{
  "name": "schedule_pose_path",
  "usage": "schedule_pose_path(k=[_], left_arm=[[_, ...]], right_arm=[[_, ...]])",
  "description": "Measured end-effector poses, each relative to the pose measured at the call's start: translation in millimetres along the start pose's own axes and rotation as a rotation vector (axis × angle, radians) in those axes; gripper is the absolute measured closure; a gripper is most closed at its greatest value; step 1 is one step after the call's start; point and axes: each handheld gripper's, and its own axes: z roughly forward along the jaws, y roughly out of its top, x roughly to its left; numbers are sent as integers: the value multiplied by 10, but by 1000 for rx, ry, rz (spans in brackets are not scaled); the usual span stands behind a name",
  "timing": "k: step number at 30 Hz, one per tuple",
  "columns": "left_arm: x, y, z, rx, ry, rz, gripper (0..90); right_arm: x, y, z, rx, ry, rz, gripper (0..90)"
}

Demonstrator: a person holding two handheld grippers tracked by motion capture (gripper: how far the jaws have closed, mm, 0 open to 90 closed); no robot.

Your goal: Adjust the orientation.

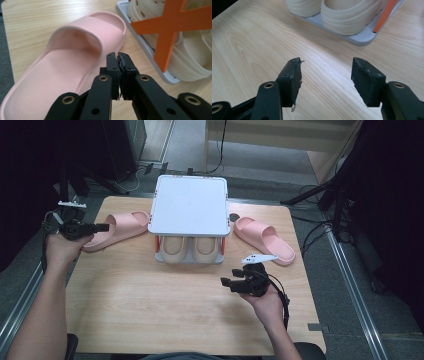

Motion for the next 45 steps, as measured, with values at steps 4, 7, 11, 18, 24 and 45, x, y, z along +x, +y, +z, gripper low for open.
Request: schedule_pose_path(k=[4, 7, 11, 18, 24, 45], left_arm=[[94, -26, 125, 11, 17, -4, 890], [166, -56, 209, 25, 46, -16, 886], [257, -88, 312, 22, 60, -40, 877], [283, -124, 480, 53, 69, -24, 875], [278, -125, 496, 65, 59, -38, 875], [43, -83, 563, 136, 31, -3, 870]], right_arm=[[-9, -39, -37, -2, -11, 12, 420], [-13, -60, -55, -6, -17, 21, 420], [-4, -99, -77, 1, -26, 28, 420], [3, -144, -107, 1, -38, 34, 419], [14, -143, -80, 9, -38, 35, 417], [-3, -92, -58, 7, -35, 16, 409]])
